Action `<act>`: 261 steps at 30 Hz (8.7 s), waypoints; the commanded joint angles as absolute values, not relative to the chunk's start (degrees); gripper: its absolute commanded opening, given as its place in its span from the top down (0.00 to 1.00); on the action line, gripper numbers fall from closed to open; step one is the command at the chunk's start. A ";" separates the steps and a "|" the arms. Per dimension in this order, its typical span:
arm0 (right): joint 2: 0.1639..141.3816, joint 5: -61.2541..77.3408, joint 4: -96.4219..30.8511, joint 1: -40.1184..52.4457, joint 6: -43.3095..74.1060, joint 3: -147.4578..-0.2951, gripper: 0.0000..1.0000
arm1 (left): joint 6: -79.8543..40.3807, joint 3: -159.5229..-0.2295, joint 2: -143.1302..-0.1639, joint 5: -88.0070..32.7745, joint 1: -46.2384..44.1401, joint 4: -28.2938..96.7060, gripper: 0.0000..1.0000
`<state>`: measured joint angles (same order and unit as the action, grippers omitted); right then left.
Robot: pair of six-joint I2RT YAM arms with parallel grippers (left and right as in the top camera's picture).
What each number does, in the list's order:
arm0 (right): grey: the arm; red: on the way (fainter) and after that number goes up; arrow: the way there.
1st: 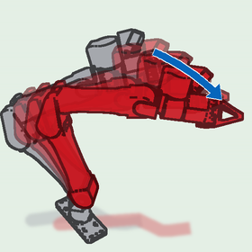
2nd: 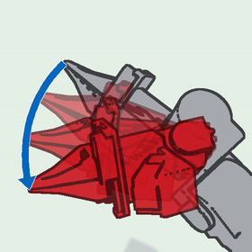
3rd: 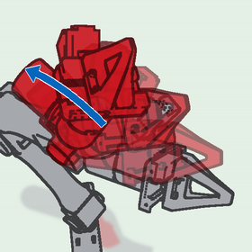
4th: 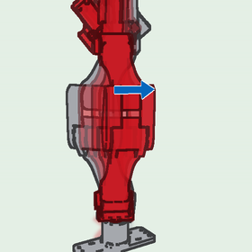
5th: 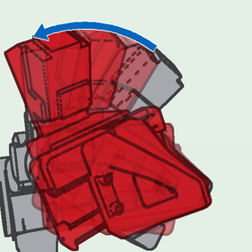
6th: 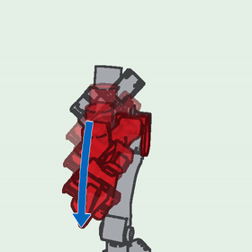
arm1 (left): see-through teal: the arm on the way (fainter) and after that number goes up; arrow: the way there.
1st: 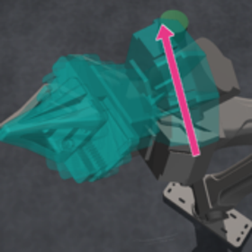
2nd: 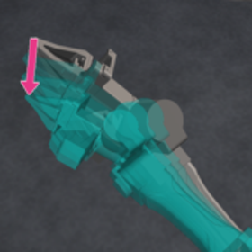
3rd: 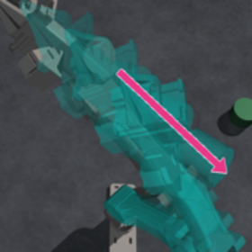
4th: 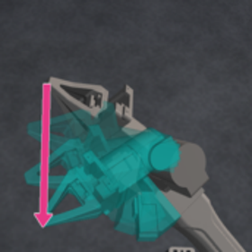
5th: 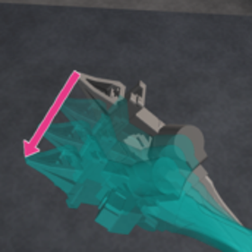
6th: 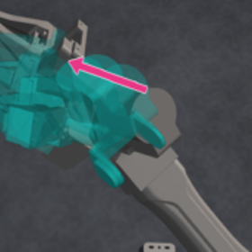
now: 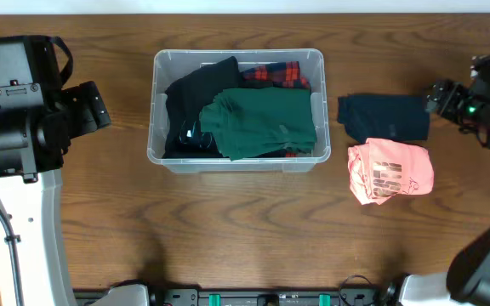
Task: Pack container
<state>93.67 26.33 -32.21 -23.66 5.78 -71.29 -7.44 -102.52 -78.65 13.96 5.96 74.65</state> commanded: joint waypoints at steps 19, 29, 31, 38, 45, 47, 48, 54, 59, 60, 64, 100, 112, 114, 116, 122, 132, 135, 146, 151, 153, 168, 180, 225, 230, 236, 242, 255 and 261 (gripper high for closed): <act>111.68 28.75 -25.08 -30.72 2.57 -71.24 0.11 | -7.09 -102.87 -78.65 14.85 6.20 74.78 0.02; 121.73 41.12 -21.69 -30.57 2.48 -71.24 0.14 | -7.09 -102.87 -78.65 14.85 6.20 74.78 0.02; 122.89 42.30 -21.58 -30.13 2.50 -71.24 0.15 | -7.09 -102.89 -78.65 14.85 6.20 74.78 0.02; 124.27 42.28 -22.35 -28.42 3.11 -71.24 0.45 | -7.09 -102.89 -78.65 14.85 6.20 74.81 0.02; 119.98 42.72 -25.56 -29.02 5.54 -71.26 0.99 | -7.09 -102.89 -78.65 14.85 6.20 74.78 0.02; 116.49 44.86 -25.80 -29.02 5.56 -71.26 0.99 | -7.09 -102.89 -78.65 14.85 6.20 74.78 0.02; 113.95 47.35 -25.54 -29.02 5.78 -71.26 0.99 | -7.09 -102.89 -78.65 14.85 6.20 74.78 0.02; 97.65 66.26 -11.90 -27.64 18.98 -71.26 0.99 | -7.09 -102.87 -78.65 14.85 6.20 74.78 0.02; 90.04 68.93 4.25 -21.80 34.70 -71.26 0.99 | -7.09 -102.89 -78.65 14.85 6.20 74.78 0.02; 89.36 68.75 6.87 -20.14 36.56 -71.26 0.99 | -7.09 -102.89 -78.65 14.85 6.20 74.78 0.02; 89.19 65.65 16.12 -10.90 44.53 -71.24 0.99 | -7.09 -102.89 -78.65 14.85 6.20 74.78 0.02; 99.46 27.22 -7.64 25.50 28.38 -71.24 0.39 | -7.09 -102.89 -78.65 14.85 6.20 74.78 0.02; 81.82 27.14 -27.68 -5.61 20.95 -71.24 0.16 | -7.09 -102.89 -78.65 14.85 6.20 74.78 0.02; 82.65 26.94 -32.62 -10.96 17.12 -71.24 0.13 | -7.09 -102.87 -78.65 14.85 6.20 74.78 0.02; 84.29 26.79 -37.82 -16.45 11.20 -71.20 0.11 | -7.09 -102.89 -78.65 14.85 6.20 74.78 0.02; 92.36 27.09 -48.05 -26.52 -0.64 -71.13 0.04 | -7.09 -102.89 -78.65 14.85 6.20 74.78 0.02; 106.85 27.20 -54.17 -33.08 -6.57 -71.13 0.02 | -7.09 -102.89 -78.65 14.85 6.20 74.78 0.02; 109.58 27.20 -54.76 -33.58 -7.68 -71.13 0.03 | -7.09 -102.89 -78.65 14.85 6.20 74.81 0.02; 114.89 28.21 -58.11 -33.23 -8.43 -70.89 0.54 | -7.09 -102.89 -78.65 14.85 6.20 74.81 0.02; 114.67 33.52 -58.06 -33.21 -8.43 -70.96 0.99 | -7.09 -102.89 -78.65 14.85 6.20 74.81 0.02; 114.17 37.21 -58.15 -33.26 -7.31 -71.53 0.99 | -7.09 -102.89 -78.65 14.85 6.20 74.78 0.02; 89.60 75.48 -32.71 -29.34 23.07 -80.93 0.99 | -7.09 -102.89 -78.65 14.85 6.20 74.78 0.02; 90.37 48.60 2.42 3.99 41.08 -80.84 0.99 | -7.09 -102.89 -78.65 14.85 6.20 74.78 0.02; 79.99 14.06 -35.31 9.74 -1.41 -80.90 0.01 | -7.09 -102.89 -78.65 14.85 6.20 74.78 0.02; 68.14 5.78 -39.79 4.40 -4.36 -80.88 0.01 | -7.09 -102.89 -78.65 14.85 6.20 74.78 0.02; 56.82 5.78 -40.91 1.45 -4.36 -80.88 0.01 | -7.09 -102.89 -78.65 14.85 6.20 74.78 0.02; 50.43 5.78 -46.46 1.45 -4.36 -80.88 0.01 | -7.09 -102.87 -78.65 14.85 6.20 74.78 0.02; 49.56 5.80 -58.61 1.45 -4.36 -80.84 0.01 | -7.09 -102.89 -78.65 14.85 6.20 74.78 0.02; 49.56 5.80 -58.78 1.45 -4.36 -80.84 0.01 | -7.09 -102.87 -78.65 14.85 6.20 74.81 0.02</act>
<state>49.60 6.35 -58.70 1.83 -3.62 -80.90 -7.44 -102.52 -78.65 13.98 5.96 74.63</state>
